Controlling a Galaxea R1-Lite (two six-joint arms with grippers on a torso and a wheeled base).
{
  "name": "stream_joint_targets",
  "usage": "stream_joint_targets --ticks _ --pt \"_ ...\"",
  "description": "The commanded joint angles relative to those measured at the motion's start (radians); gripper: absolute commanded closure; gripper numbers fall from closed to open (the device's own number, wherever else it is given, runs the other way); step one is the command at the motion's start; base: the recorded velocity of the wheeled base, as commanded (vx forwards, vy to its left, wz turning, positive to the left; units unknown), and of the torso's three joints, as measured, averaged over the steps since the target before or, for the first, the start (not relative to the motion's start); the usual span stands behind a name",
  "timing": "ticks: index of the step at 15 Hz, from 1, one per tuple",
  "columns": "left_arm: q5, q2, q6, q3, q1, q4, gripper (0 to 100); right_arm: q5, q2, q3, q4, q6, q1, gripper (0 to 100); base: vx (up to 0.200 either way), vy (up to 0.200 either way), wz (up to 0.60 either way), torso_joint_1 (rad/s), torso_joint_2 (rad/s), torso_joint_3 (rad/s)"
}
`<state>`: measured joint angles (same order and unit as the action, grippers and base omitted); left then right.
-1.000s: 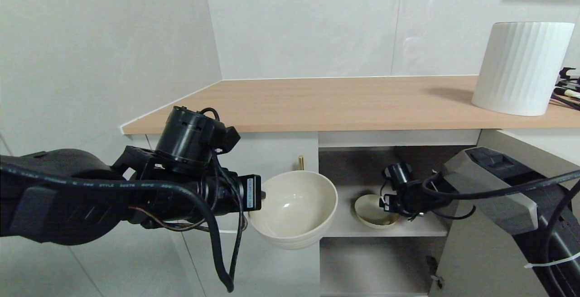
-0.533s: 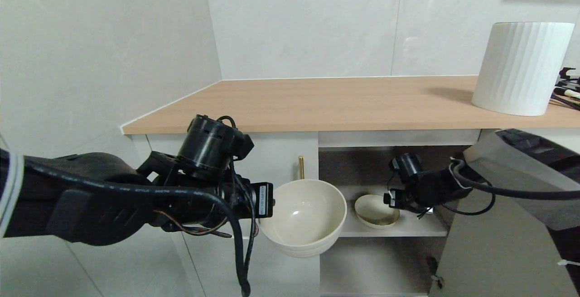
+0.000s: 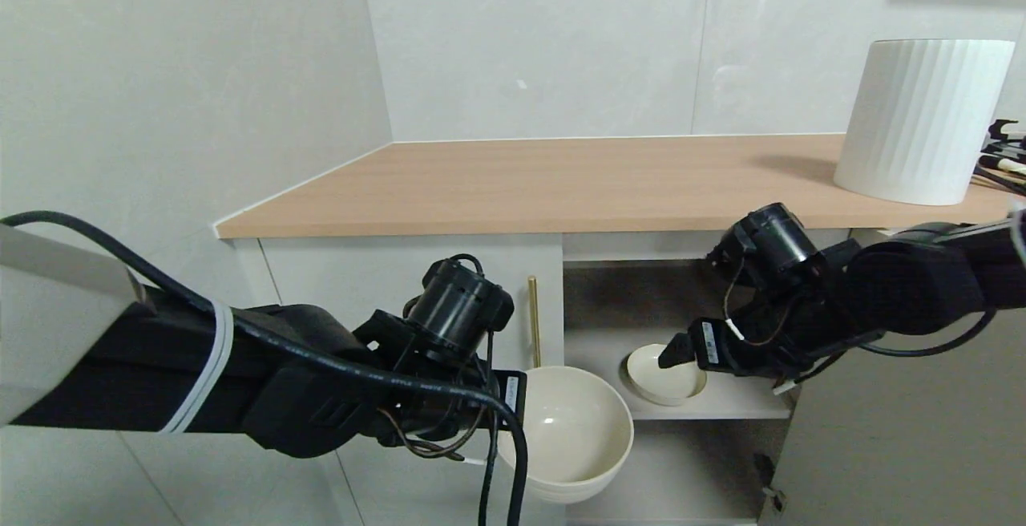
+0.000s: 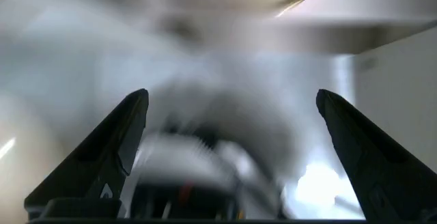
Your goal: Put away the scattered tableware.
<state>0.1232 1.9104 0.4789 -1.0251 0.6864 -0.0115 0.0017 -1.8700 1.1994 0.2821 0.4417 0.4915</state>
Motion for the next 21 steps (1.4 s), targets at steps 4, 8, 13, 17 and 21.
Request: stream_joint_targets --ticks 4,8,13,17,21 --pt "0.000 -0.001 0.003 0.007 0.027 -0.001 100 0.027 0.115 -0.041 0.048 0.003 0.168 0 0.000 0.000 0.00 0.000 0.00 0.000" --pt "0.001 -0.010 0.001 0.014 0.051 -0.001 100 0.023 0.011 -0.034 0.037 0.006 0.177 0 0.000 0.000 0.00 0.000 0.00 0.000" --pt "0.001 -0.037 0.001 0.022 0.065 -0.001 100 0.018 -0.043 -0.032 0.008 0.023 0.177 0 0.000 0.000 0.00 0.000 0.00 0.000" --pt "0.001 -0.036 0.001 0.025 0.068 -0.001 100 0.020 -0.049 -0.032 0.003 0.023 0.177 0 0.000 0.000 0.00 0.000 0.00 0.000" --pt "0.001 -0.021 0.001 0.023 0.068 0.001 100 0.020 -0.043 -0.035 0.005 0.023 0.183 100 0.000 0.000 0.00 0.000 0.00 0.000"
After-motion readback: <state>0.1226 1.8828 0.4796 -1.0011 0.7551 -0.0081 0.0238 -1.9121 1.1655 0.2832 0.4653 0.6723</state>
